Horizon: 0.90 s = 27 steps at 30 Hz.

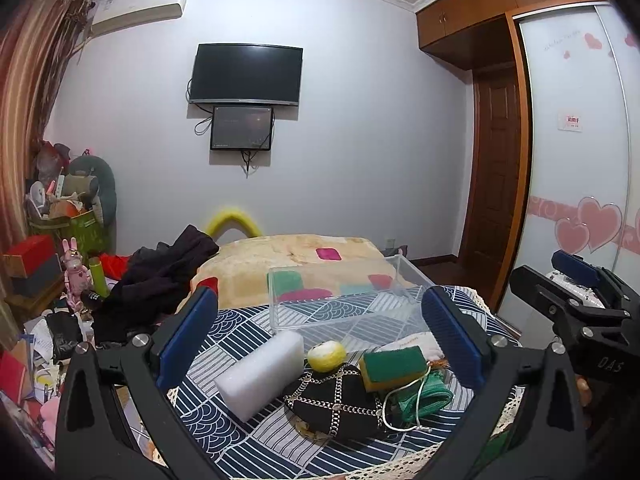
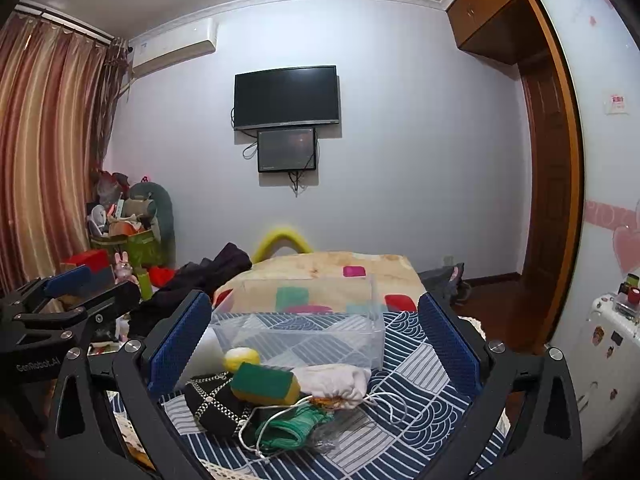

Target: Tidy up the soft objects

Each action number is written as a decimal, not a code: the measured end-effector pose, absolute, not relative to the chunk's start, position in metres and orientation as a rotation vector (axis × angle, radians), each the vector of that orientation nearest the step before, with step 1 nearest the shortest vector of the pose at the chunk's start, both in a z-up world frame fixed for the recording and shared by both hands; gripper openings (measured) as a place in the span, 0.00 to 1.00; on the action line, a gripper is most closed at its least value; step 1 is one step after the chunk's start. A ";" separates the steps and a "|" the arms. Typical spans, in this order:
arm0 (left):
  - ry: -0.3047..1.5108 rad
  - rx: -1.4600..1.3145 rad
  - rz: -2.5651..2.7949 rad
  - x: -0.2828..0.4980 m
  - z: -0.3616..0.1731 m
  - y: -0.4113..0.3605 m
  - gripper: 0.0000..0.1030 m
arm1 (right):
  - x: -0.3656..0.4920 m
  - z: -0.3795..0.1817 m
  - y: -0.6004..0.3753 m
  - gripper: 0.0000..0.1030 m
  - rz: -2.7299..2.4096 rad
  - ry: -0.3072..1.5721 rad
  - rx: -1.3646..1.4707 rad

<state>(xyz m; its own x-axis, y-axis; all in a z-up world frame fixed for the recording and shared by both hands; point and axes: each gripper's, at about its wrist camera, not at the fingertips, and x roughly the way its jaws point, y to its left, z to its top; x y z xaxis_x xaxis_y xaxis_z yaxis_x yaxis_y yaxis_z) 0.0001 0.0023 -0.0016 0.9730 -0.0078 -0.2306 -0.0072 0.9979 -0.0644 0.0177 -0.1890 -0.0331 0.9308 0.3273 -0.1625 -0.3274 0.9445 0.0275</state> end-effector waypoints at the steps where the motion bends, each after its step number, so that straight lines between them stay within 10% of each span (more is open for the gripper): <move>1: 0.233 -0.065 0.000 0.000 -0.002 0.002 1.00 | 0.017 -0.033 -0.189 1.00 0.335 0.166 0.000; 27: 0.231 -0.054 -0.009 -0.004 0.002 -0.002 1.00 | 0.015 -0.032 -0.187 1.00 0.343 0.165 0.006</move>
